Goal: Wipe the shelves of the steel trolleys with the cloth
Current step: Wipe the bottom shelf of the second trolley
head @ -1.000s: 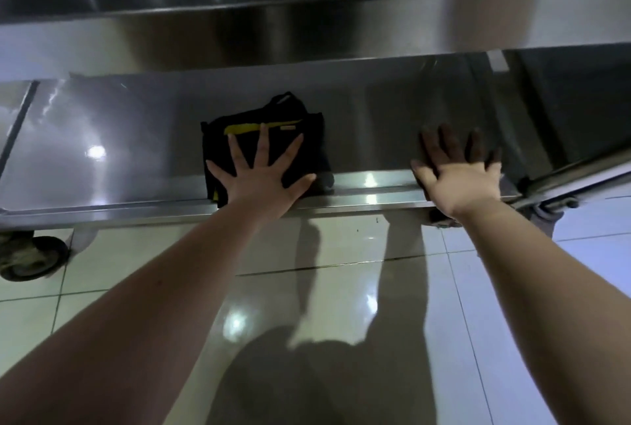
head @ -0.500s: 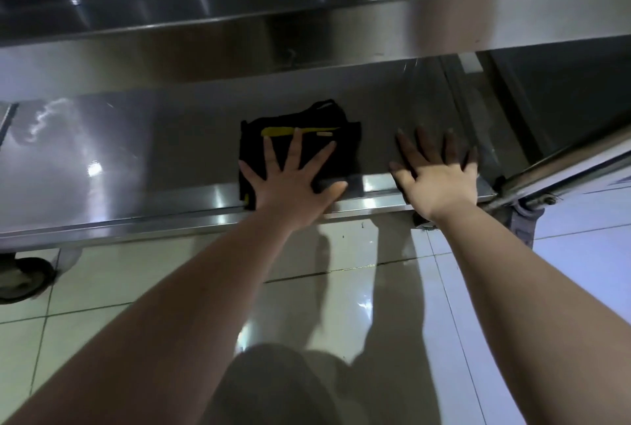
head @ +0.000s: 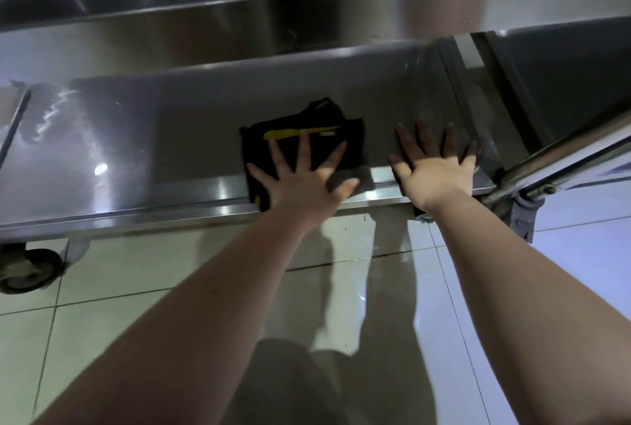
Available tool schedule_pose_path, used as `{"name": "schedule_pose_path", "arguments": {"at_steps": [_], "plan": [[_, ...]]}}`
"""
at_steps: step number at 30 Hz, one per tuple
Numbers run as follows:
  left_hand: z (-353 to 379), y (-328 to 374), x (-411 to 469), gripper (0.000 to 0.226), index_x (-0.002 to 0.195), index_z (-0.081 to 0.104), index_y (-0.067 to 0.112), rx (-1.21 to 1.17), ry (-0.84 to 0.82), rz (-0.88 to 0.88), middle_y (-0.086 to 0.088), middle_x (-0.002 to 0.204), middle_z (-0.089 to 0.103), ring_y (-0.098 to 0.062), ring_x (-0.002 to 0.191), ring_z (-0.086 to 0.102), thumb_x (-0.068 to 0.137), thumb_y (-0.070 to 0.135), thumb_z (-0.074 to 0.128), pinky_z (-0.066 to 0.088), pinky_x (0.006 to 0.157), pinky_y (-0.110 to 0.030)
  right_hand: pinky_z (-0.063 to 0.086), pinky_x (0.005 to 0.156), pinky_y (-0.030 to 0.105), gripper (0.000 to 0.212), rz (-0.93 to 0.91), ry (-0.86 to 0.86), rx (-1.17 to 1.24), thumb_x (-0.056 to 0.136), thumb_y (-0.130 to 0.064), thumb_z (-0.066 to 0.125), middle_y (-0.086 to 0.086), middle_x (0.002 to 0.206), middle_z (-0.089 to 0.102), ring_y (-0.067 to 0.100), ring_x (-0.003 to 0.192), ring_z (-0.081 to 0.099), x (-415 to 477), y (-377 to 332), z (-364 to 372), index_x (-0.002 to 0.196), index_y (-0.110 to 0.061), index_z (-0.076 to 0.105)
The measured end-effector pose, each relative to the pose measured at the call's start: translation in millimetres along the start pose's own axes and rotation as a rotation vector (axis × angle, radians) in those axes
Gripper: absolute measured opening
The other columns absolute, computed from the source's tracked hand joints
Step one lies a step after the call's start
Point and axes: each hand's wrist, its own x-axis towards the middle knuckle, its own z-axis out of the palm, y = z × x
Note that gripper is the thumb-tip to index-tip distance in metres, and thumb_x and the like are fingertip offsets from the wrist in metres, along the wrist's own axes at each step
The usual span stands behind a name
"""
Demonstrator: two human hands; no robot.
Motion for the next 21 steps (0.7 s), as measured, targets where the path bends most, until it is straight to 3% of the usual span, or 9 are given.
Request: {"name": "schedule_pose_path", "arguments": {"at_steps": [3, 5, 7, 9, 12, 17, 19, 21], "plan": [[0.6, 37.3, 0.1, 0.069, 0.137, -0.011, 0.069, -0.008, -0.070, 0.025, 0.007, 0.162, -0.023, -0.048, 0.141, -0.026, 0.076, 0.090, 0.012, -0.018, 0.096, -0.079, -0.013, 0.114, 0.061, 0.056, -0.020, 0.010, 0.086, 0.096, -0.062, 0.021, -0.019, 0.163, -0.002, 0.029, 0.150, -0.012, -1.6, 3.9, -4.5, 0.148, -0.056, 0.003], [-2.9, 31.6, -4.7, 0.068, 0.143, 0.000, 0.065, -0.050, -0.039, 0.054, 0.007, 0.164, -0.015, -0.044, 0.144, -0.022, 0.081, 0.086, 0.020, -0.016, 0.102, -0.075, -0.006, 0.116, 0.059, 0.054, -0.089, 0.114, 0.286, 0.097, -0.057, 0.036, -0.019, 0.161, 0.016, 0.026, 0.151, -0.001, -10.2, 3.9, -9.6, 0.149, -0.052, 0.021], [-6.2, 17.3, -14.8, 0.067, 0.147, 0.020, 0.057, -0.160, 0.051, 0.108, 0.007, 0.165, 0.004, -0.038, 0.149, -0.009, 0.085, 0.078, 0.035, -0.011, 0.110, -0.070, 0.017, 0.116, 0.055, 0.052, -0.267, 0.256, 0.539, 0.092, -0.050, 0.058, -0.008, 0.152, 0.042, 0.029, 0.146, 0.024, -26.2, -5.1, -16.6, 0.141, -0.037, 0.048], [-8.4, 2.6, -26.1, 0.066, 0.145, 0.035, 0.046, -0.159, 0.129, 0.182, 0.005, 0.162, 0.022, -0.032, 0.150, 0.006, 0.086, 0.071, 0.046, -0.001, 0.115, -0.064, 0.035, 0.107, 0.047, 0.054, -0.440, 0.273, 0.539, 0.079, -0.049, 0.074, 0.002, 0.134, 0.060, 0.034, 0.130, 0.046, -39.9, -16.9, -17.9, 0.126, -0.025, 0.065], [-6.6, -18.3, -39.8, 0.070, 0.148, 0.038, 0.033, -0.057, 0.160, 0.319, 0.002, 0.159, 0.029, -0.027, 0.149, 0.015, 0.087, 0.068, 0.046, 0.004, 0.119, -0.056, 0.035, 0.104, 0.047, 0.049, -0.523, 0.171, 0.338, 0.077, -0.040, 0.080, 0.003, 0.132, 0.062, 0.038, 0.128, 0.045, -49.3, -27.2, -13.4, 0.121, -0.019, 0.070], [-15.5, -29.3, -41.4, 0.072, 0.143, 0.048, 0.025, -0.144, 0.128, 0.367, 0.000, 0.155, 0.038, -0.023, 0.144, 0.029, 0.083, 0.059, 0.065, 0.017, 0.119, -0.041, 0.026, 0.093, 0.040, 0.018, -0.444, 0.288, 0.247, 0.088, -0.015, 0.069, 0.002, 0.116, 0.071, 0.036, 0.124, 0.050, -60.5, -40.7, -24.8, 0.105, -0.014, 0.076], [-24.2, -31.6, -44.8, 0.067, 0.140, 0.053, 0.022, -0.172, 0.140, 0.376, -0.002, 0.146, 0.050, -0.023, 0.135, 0.043, 0.082, 0.048, 0.072, 0.028, 0.113, -0.039, 0.035, 0.089, 0.045, 0.011, -0.453, 0.331, 0.295, 0.085, -0.005, 0.068, 0.007, 0.100, 0.074, 0.039, 0.116, 0.057, -68.9, -54.0, -40.1, 0.093, -0.008, 0.074], [-39.4, -36.6, -50.6, 0.048, 0.131, 0.058, 0.022, -0.200, 0.194, 0.363, -0.001, 0.126, 0.064, -0.023, 0.115, 0.057, 0.086, 0.033, 0.070, 0.040, 0.098, -0.037, 0.045, 0.081, 0.049, 0.009, -0.478, 0.365, 0.376, 0.083, -0.003, 0.066, 0.013, 0.091, 0.072, 0.040, 0.099, 0.064, -82.5, -67.6, -59.9, 0.089, -0.004, 0.073]]}}
